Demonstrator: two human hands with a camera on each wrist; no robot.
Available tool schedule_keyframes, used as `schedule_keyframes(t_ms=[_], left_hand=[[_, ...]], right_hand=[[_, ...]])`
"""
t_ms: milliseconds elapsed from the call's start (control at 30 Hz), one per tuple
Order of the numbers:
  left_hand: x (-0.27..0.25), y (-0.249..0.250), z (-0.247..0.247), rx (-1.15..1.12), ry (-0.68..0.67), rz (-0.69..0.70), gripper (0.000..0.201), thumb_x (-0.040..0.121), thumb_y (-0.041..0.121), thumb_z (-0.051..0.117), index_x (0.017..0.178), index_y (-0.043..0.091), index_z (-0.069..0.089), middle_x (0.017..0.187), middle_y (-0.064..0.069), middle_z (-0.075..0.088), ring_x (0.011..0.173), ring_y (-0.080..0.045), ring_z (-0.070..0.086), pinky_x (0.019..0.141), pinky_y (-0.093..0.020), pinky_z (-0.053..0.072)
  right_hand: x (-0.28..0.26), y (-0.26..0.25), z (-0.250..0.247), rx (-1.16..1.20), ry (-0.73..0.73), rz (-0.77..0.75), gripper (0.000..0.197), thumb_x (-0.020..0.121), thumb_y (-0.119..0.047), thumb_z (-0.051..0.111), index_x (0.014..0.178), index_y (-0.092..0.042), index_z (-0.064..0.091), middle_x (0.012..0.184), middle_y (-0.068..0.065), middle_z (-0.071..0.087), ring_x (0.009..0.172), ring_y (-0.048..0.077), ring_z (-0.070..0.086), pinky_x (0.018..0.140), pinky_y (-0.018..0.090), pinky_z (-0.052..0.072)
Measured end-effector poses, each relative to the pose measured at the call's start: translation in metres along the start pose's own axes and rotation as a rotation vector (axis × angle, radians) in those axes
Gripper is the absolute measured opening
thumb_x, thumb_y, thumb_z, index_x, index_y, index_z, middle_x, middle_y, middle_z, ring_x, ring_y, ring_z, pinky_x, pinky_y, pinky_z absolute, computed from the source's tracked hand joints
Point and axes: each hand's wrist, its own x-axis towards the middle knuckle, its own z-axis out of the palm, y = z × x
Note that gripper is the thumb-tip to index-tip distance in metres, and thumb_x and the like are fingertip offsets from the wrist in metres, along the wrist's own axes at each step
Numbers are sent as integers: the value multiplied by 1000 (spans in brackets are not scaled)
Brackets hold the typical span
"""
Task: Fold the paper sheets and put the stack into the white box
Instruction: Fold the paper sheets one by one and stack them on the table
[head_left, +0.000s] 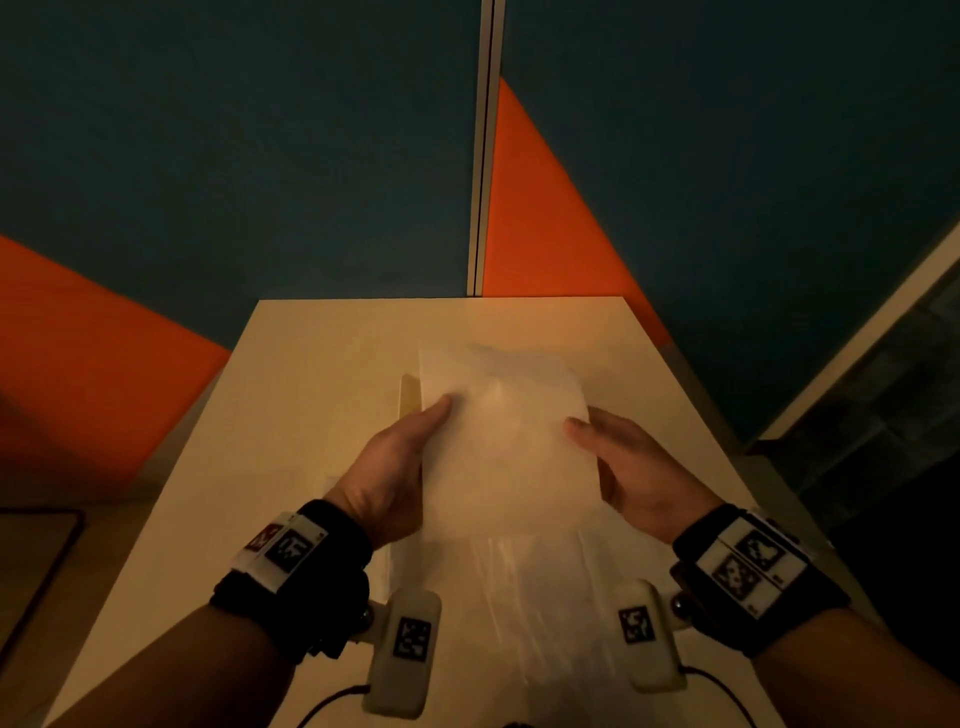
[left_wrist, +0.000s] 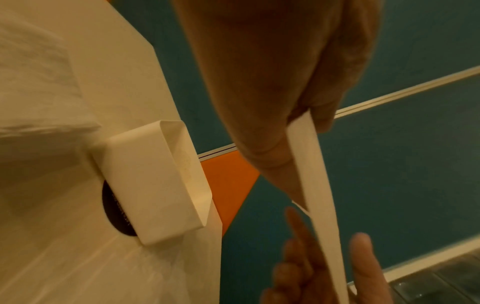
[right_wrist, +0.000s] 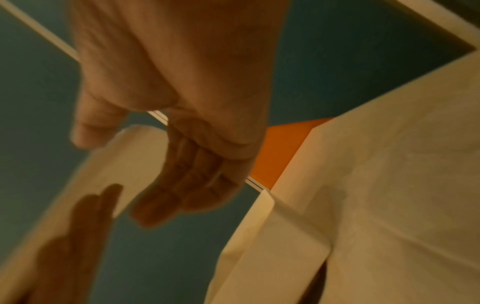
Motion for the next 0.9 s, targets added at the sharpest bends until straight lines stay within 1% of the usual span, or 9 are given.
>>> schedule_keyframes(t_ms=[133,200,300,400,500,633,733,800,900], left_hand=[[1,-3,-1,166,-2,71,47,86,36,55,122,7,57,118,-19,63,105,-32,61,91,-44,50],[2,-2,-5,238,-8,105,40,85,30,61,119,8,61,118,-18,63,105,-31,60,91,-44,50],[3,2,-13,297,3,127,23,80,17,62,101,15,72,108,-12,69,99,-28,64,85,-39,55],[-1,10,-23,356,-97,98,29,73,2,68,98,15,75,106,-9,71,97,-25,66,82,-32,56],[-7,22,-28,378,-257,-2,38,68,13,65,106,11,72,115,-10,67,104,-27,64,85,-29,54],[-10,26,-21,456,-348,-64,39,73,22,59,109,17,70,118,-6,65,109,-24,60,93,-32,50],[-6,20,-7,498,-360,-75,34,79,8,53,104,20,73,113,-1,68,106,-17,63,89,-24,50],[-3,14,-2,512,-347,-60,35,77,3,54,100,20,74,111,-1,69,104,-17,64,91,-26,50],[-1,8,-4,528,-251,-19,31,73,0,61,97,15,75,109,-7,70,100,-21,65,88,-30,53]], right_hand=[[5,1,-3,16,27,-117,29,87,2,52,108,-12,66,99,7,72,88,18,68,78,33,56],[5,1,-7,29,29,-113,29,86,3,51,106,-11,67,99,7,72,89,19,68,80,35,55],[4,0,-11,25,26,-91,28,83,2,54,104,-12,68,101,9,71,93,23,67,85,41,53],[4,-2,-15,-11,49,-89,24,83,3,56,96,-13,69,94,7,72,88,24,67,79,38,55],[4,-8,-20,-96,32,-78,27,86,5,51,70,-13,64,73,-3,68,74,20,62,64,34,51],[7,-17,-14,-242,-86,-60,46,87,6,46,55,-21,64,69,2,61,65,19,56,54,28,42],[9,-19,1,-302,-209,-75,49,85,10,46,55,-22,67,70,6,56,67,24,47,55,26,39],[11,-17,8,-312,-271,-89,45,85,11,48,61,-21,69,71,7,59,69,25,49,58,26,42],[14,-11,8,-249,-212,-90,27,88,4,51,84,-17,68,84,16,60,72,26,50,61,29,43]])
